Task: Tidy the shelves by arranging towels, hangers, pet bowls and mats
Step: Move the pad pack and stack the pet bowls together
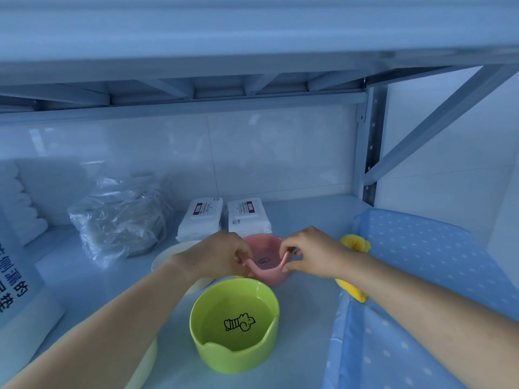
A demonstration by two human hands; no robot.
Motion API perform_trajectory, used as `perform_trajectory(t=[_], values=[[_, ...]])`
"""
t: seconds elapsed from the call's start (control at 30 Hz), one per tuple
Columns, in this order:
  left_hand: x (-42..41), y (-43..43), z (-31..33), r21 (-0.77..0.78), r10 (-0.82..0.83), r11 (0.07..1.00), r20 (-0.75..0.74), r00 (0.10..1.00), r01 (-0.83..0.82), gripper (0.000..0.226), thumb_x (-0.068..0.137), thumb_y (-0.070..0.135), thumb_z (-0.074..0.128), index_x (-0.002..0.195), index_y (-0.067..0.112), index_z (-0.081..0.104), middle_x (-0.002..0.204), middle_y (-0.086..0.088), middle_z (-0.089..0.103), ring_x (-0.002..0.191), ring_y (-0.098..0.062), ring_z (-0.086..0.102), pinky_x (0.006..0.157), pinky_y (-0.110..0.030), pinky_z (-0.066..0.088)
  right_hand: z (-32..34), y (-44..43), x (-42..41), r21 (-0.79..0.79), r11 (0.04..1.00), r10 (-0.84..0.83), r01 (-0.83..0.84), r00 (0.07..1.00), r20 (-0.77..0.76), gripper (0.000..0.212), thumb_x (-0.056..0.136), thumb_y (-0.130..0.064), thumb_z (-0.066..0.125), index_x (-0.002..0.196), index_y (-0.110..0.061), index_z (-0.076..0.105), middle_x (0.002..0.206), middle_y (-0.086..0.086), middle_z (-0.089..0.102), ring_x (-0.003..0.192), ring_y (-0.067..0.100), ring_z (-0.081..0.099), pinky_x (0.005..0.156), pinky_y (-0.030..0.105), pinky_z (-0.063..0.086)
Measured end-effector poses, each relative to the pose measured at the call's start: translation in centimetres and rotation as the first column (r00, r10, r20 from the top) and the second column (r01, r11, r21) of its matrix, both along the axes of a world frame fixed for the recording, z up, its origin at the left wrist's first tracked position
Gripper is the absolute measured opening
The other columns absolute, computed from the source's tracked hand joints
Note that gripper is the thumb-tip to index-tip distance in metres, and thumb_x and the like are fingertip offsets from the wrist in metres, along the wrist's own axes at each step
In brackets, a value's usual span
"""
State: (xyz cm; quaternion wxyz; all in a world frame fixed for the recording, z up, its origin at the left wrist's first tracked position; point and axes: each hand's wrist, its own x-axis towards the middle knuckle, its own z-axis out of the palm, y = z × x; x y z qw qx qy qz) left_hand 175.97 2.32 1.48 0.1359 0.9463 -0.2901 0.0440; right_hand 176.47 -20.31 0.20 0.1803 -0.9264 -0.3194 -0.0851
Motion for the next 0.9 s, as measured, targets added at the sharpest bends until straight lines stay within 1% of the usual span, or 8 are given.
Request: perform_trajectory(t=[0.13, 0.3, 0.43, 0.53, 0.63, 0.7, 0.83, 0.9], values=[[0.0, 0.2, -0.1, -0.038, 0.007, 0.999, -0.058, 0.998, -0.009, 0.013, 0.073, 0.033, 0.076, 0.082, 0.023, 0.073, 0.069, 0.02, 0.063, 0.072, 0.011, 0.058, 0.063, -0.003, 0.04, -0.1, 0.0, 0.2, 0.006, 1.0, 0.004, -0.004, 1.0, 0.01, 0.013, 0.076, -0.031, 0.073, 0.082, -0.022, 0.065, 0.085, -0.003, 0.069, 0.082, 0.014, 0.06, 0.076, 0.035, 0.049], [-0.3, 0.3, 0.5, -0.066, 0.02, 0.997, -0.113, 0.993, -0.027, 0.011, 0.079, 0.035, 0.071, 0.088, 0.029, 0.073, 0.078, 0.023, 0.064, 0.078, 0.015, 0.056, 0.068, 0.0, 0.038, -0.3, 0.0, 0.2, 0.027, 1.0, 0.016, -0.016, 1.0, 0.015, 0.015, 0.078, -0.03, 0.072, 0.087, -0.021, 0.067, 0.087, -0.003, 0.07, 0.084, 0.014, 0.061, 0.078, 0.036, 0.05], [-1.0, -0.1, 1.5, -0.09, 0.039, 0.995, -0.101, 0.994, -0.049, 0.009, 0.081, 0.033, 0.069, 0.089, 0.03, 0.071, 0.082, 0.026, 0.064, 0.081, 0.017, 0.054, 0.07, 0.001, 0.036, 0.0, -0.4, -0.2, 0.172, 0.985, 0.001, -0.003, 1.0, 0.015, 0.029, 0.081, -0.038, 0.069, 0.101, -0.017, 0.069, 0.097, -0.001, 0.071, 0.091, 0.012, 0.064, 0.082, 0.034, 0.052], [-1.9, -1.1, 2.3, -0.128, 0.043, 0.99, -0.087, 0.995, -0.054, 0.007, 0.08, 0.033, 0.07, 0.088, 0.034, 0.068, 0.087, 0.022, 0.066, 0.084, 0.012, 0.056, 0.071, 0.001, 0.036, 0.4, -1.0, -1.1, 0.284, 0.959, -0.023, 0.012, 0.999, 0.033, 0.024, 0.086, -0.036, 0.064, 0.098, -0.016, 0.07, 0.098, -0.003, 0.072, 0.091, 0.011, 0.066, 0.081, 0.034, 0.052], [-3.1, -3.0, 2.6, -0.166, 0.054, 0.984, -0.05, 0.997, -0.062, 0.02, 0.08, 0.028, 0.068, 0.1, 0.033, 0.064, 0.091, 0.02, 0.066, 0.09, 0.006, 0.059, 0.078, -0.006, 0.04, 0.4, -2.1, -2.0, 0.325, 0.945, -0.055, 0.038, 0.998, 0.043, 0.018, 0.088, -0.029, 0.061, 0.095, -0.015, 0.07, 0.095, -0.003, 0.072, 0.089, 0.014, 0.065, 0.081, 0.037, 0.052], [-4.2, -4.5, 2.5, -0.184, 0.041, 0.982, -0.01, 0.999, -0.043, 0.027, 0.08, 0.028, 0.067, 0.105, 0.036, 0.061, 0.088, 0.021, 0.065, 0.087, 0.007, 0.059, 0.083, -0.013, 0.045, 0.0, -2.9, -2.6, 0.39, 0.917, -0.104, 0.084, 0.994, 0.03, 0.015, 0.088, -0.024, 0.061, 0.095, -0.015, 0.07, 0.096, -0.004, 0.071, 0.092, 0.01, 0.064, 0.085, 0.033, 0.051], [-6.5, -7.0, 1.7, -0.192, -0.022, 0.981, 0.04, 0.999, 0.029, 0.032, 0.079, 0.033, 0.064, 0.109, 0.041, 0.055, 0.09, 0.017, 0.065, 0.081, 0.003, 0.059, 0.075, -0.008, 0.043, -0.3, -4.4, -4.0, 0.514, 0.838, -0.209, 0.181, 0.978, -0.004, 0.018, 0.085, -0.02, 0.064, 0.103, -0.022, 0.068, 0.106, -0.011, 0.063, 0.1, 0.01, 0.058, 0.086, 0.019, 0.045], [-7.6, -7.9, 1.0, -0.189, -0.014, 0.982, 0.064, 0.998, 0.026, 0.038, 0.079, 0.04, 0.061, 0.116, 0.04, 0.051, 0.091, 0.02, 0.062, 0.085, 0.002, 0.058, 0.08, -0.018, 0.046, -0.2, -5.3, -4.9, 0.519, 0.83, -0.244, 0.203, 0.97, 0.01, 0.02, 0.084, -0.021, 0.065, 0.104, -0.024, 0.067, 0.104, -0.013, 0.058, 0.098, 0.009, 0.057, 0.082, 0.014, 0.04]])
